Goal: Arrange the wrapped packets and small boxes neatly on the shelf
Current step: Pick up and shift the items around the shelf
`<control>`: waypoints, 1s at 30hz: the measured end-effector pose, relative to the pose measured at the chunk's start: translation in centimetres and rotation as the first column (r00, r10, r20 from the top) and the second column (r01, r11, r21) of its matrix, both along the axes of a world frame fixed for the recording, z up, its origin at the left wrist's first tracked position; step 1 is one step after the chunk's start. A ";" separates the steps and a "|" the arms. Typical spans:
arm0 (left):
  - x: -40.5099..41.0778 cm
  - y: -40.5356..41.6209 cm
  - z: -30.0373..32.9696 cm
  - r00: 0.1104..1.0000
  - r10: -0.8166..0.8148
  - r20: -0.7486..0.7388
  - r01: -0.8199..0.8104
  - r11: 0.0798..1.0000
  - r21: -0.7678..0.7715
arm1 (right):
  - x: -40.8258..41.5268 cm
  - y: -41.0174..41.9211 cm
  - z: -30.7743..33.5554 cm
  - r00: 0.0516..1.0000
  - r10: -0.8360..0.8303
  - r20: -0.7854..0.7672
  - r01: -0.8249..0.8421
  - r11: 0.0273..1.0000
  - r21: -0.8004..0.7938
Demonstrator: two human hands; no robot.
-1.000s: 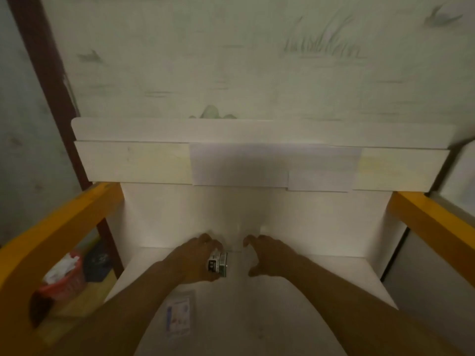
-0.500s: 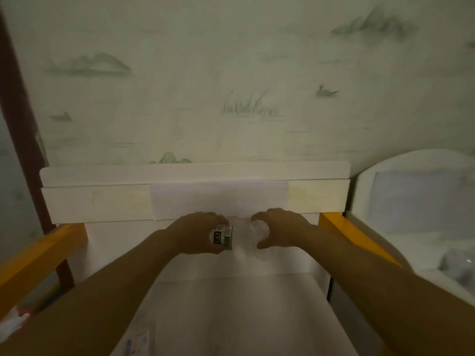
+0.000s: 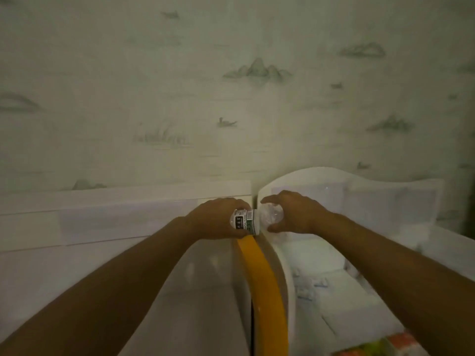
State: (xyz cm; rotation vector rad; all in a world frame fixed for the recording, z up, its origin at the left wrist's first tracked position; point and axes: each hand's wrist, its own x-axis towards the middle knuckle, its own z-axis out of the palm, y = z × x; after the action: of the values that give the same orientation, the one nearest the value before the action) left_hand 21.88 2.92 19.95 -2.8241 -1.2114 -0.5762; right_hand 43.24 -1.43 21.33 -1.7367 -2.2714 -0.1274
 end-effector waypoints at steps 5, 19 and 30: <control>9.2 -0.5 -2.0 0.999 -0.032 -0.038 0.032 0.999 -0.003 | 9.9 -2.9 -1.9 0.995 -0.102 -0.015 0.101 0.994 -0.031; 24.8 5.2 -6.0 0.976 -0.152 -0.154 0.150 0.988 -0.024 | 25.8 -2.1 -6.5 0.962 -0.273 -0.025 0.267 0.954 -0.136; 37.5 10.8 -6.8 0.922 -0.368 -0.117 0.356 0.928 -0.111 | 36.7 1.4 -6.7 0.883 -0.469 -0.013 0.460 0.871 -0.172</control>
State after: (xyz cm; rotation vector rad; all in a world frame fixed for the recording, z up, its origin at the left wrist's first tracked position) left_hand 59.42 13.71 13.13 -3.1247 -0.7102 -0.3329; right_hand 79.91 -0.07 14.68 -2.3178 -1.8236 0.0143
